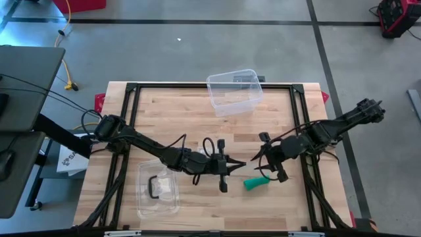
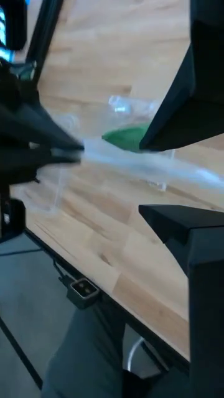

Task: Roll bandage
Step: Open the transparent zip bag

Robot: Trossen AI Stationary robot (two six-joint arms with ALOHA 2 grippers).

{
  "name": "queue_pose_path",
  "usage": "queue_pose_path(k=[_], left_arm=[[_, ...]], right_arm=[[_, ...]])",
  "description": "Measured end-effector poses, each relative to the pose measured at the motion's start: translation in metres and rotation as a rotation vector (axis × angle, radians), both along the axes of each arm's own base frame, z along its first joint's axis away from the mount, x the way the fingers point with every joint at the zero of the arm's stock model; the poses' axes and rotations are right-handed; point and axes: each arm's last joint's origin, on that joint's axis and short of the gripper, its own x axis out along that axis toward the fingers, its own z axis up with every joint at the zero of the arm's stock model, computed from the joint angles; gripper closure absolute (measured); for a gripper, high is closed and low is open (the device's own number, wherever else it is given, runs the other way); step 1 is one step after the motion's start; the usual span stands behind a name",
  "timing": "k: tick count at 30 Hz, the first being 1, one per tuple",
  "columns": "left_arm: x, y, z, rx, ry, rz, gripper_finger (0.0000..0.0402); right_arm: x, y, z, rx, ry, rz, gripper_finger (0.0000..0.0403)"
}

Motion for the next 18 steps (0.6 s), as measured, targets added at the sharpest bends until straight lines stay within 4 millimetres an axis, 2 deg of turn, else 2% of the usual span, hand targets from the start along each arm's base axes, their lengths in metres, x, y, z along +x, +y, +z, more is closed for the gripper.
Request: queue_pose_path(k=[8, 18], left_arm=[[0.000, 0.000, 0.000, 0.001, 0.001, -0.001, 0.0401], [0.000, 0.000, -0.001, 0.002, 0.004, -0.001, 0.0401]], right_arm=[[-0.008, -0.017, 0.012, 0.065, -0.039, -0.083, 0.0263], [0.007, -0.013, -0.003, 0.039, 0.033, -0.080, 0.0263]])
